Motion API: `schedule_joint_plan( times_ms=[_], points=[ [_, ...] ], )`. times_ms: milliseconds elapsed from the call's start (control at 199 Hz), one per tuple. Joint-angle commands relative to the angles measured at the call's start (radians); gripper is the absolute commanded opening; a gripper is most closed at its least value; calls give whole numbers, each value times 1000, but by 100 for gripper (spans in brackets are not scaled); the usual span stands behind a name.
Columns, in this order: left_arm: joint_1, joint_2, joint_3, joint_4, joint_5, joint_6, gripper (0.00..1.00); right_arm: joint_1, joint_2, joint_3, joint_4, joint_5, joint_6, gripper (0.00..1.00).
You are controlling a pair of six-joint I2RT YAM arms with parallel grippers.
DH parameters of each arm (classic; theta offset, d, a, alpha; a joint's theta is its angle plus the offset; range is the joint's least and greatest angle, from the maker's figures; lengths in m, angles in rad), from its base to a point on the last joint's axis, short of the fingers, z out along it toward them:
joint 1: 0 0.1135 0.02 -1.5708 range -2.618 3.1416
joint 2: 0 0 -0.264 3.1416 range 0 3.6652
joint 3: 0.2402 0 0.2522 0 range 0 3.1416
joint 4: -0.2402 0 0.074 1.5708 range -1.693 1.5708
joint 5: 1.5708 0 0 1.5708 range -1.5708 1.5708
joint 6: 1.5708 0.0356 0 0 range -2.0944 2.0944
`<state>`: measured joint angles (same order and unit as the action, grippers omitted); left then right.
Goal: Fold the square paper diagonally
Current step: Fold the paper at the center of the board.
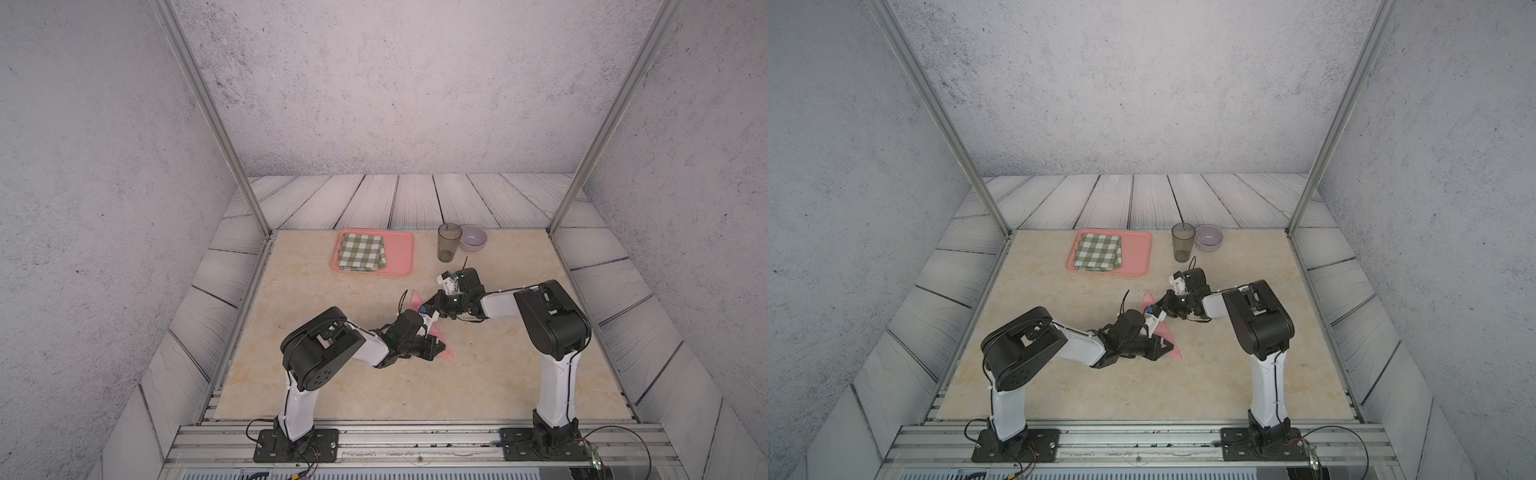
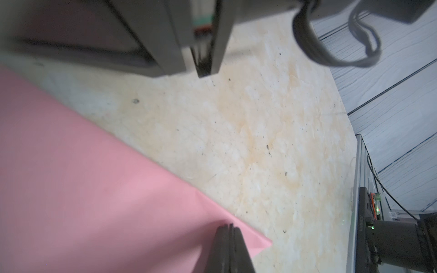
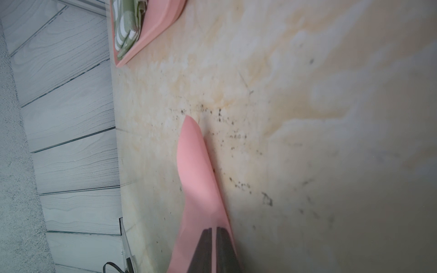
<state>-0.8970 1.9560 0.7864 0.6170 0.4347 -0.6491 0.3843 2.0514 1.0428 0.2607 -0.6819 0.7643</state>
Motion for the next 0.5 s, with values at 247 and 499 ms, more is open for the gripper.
schedule_joint_plan(
  times_ms=[247,499],
  points=[
    [-21,27,-80,-175,104,28,0,-47,105,91,-198,70,-11,11],
    [-21,-45,-66,-305,112,101,0,-59,88,95,-210,75,-25,11]
  ],
)
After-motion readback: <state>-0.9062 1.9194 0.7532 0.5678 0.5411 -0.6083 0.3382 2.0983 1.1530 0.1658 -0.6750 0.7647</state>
